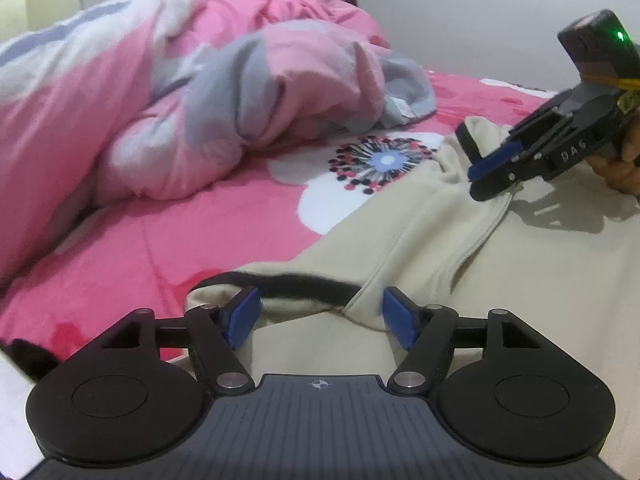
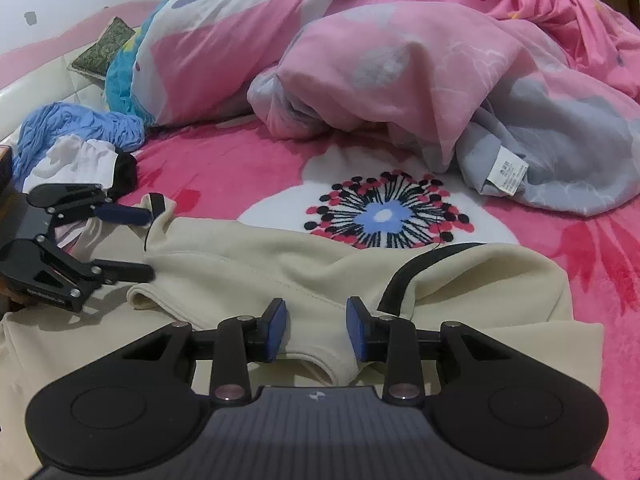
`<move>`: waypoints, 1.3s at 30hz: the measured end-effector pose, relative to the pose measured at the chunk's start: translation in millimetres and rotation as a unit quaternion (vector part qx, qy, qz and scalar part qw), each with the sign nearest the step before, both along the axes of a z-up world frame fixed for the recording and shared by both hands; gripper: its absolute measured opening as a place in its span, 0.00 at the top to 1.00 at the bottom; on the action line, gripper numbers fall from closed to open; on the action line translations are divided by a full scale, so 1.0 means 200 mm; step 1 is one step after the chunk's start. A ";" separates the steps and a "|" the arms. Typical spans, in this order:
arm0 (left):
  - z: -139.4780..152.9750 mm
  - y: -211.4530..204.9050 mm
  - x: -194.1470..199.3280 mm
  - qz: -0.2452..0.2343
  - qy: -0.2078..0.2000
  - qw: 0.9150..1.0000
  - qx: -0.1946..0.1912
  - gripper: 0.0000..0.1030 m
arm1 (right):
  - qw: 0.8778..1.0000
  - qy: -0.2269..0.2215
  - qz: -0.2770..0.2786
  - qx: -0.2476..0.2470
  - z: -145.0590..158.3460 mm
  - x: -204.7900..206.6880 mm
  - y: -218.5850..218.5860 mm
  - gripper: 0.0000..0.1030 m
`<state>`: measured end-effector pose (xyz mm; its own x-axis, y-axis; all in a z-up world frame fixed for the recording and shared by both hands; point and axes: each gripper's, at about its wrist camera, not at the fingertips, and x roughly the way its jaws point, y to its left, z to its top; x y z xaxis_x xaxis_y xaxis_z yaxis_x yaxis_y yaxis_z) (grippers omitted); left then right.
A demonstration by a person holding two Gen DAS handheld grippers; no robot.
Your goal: Fold clothes
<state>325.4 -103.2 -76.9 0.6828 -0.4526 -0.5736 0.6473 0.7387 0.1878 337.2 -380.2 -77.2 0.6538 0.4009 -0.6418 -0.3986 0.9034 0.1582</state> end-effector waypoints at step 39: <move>-0.06 0.63 -1.57 0.116 0.279 0.909 -0.287 0.37 | 0.835 0.088 -0.380 0.388 -0.10 -2.08 -0.57 0.25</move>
